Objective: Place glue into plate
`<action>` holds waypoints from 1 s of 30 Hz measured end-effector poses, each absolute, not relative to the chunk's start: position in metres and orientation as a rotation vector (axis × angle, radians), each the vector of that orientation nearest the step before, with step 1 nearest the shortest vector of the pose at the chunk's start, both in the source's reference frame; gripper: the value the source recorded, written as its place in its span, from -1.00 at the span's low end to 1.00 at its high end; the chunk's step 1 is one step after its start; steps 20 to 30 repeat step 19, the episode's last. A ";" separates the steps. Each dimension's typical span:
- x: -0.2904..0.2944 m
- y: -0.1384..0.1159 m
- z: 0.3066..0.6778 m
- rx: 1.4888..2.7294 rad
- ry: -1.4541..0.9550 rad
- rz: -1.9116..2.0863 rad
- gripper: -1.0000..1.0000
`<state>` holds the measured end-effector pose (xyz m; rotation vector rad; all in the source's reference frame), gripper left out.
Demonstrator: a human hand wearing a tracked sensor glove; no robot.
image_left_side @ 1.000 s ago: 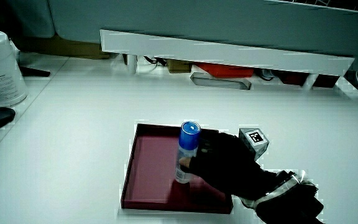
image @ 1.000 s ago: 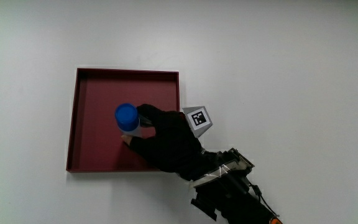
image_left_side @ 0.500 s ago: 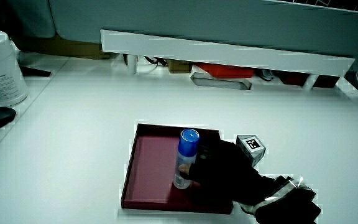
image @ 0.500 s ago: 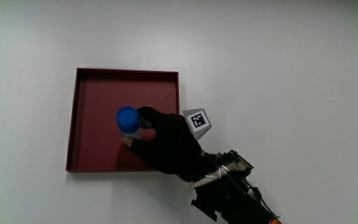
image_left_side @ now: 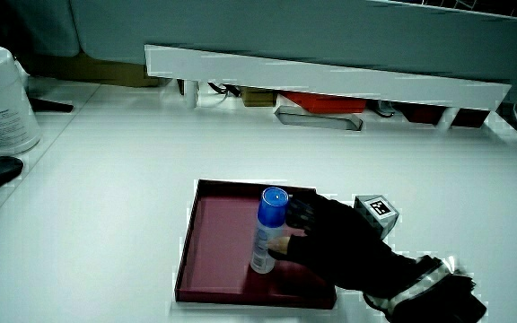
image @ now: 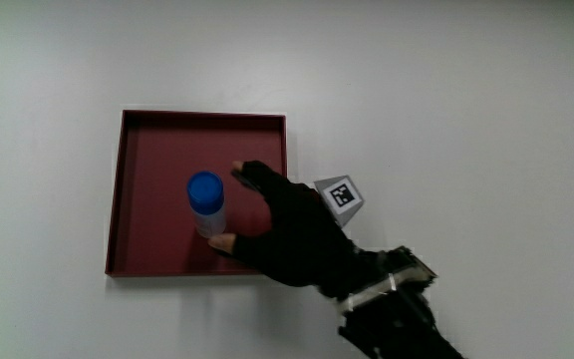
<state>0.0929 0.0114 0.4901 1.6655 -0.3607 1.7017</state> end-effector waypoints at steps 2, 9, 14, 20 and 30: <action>0.105 0.013 0.488 1.675 -0.403 1.673 -1.00; 0.144 0.017 0.471 1.746 -0.549 1.533 -1.00; 0.164 0.023 0.456 1.794 -0.579 1.465 -1.00; 0.179 0.028 0.447 1.799 -0.593 1.520 -1.00; 0.179 0.028 0.447 1.799 -0.593 1.520 -1.00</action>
